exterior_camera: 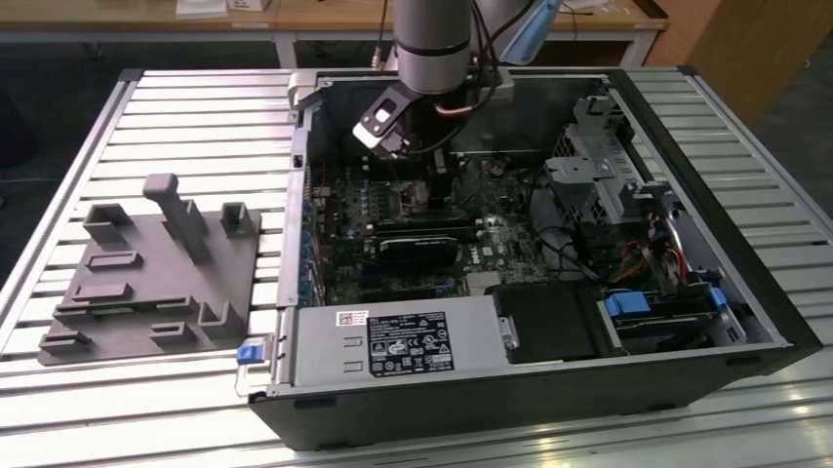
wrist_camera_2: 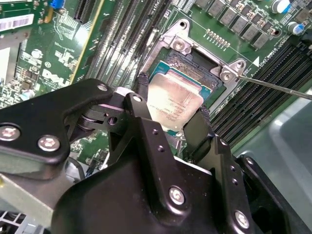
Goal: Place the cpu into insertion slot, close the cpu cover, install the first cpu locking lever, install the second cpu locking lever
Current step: 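Place the cpu into insertion slot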
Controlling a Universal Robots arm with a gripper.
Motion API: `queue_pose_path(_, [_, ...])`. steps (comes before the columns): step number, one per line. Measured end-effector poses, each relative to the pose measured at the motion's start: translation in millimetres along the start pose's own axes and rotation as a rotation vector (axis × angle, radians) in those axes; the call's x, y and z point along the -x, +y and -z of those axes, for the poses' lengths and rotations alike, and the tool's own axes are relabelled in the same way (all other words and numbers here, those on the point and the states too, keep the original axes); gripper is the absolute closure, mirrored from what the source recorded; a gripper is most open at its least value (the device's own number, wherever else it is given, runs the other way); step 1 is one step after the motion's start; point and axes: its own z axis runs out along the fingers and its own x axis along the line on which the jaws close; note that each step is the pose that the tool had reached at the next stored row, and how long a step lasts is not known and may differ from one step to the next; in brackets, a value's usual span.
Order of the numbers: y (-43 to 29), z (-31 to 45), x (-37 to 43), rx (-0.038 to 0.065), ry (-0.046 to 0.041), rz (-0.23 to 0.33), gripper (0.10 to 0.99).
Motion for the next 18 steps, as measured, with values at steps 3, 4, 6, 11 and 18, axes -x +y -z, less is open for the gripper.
queue_pose_path(3, [-0.2, -2.1, -1.5, 0.000, -0.0003, -0.002, 0.549])
queue_pose_path(4, [-0.3, -2.9, -1.8, 0.000, -0.0003, -0.003, 0.549])
queue_pose_path(6, [-0.4, -4.4, -2.3, 0.000, -0.0004, -0.004, 0.549])
queue_pose_path(11, [-1.3, -8.5, -3.4, 0.000, -0.0005, -0.007, 0.549])
queue_pose_path(18, [-2.9, -14.1, -3.9, 0.000, 0.0009, -0.008, 0.549])
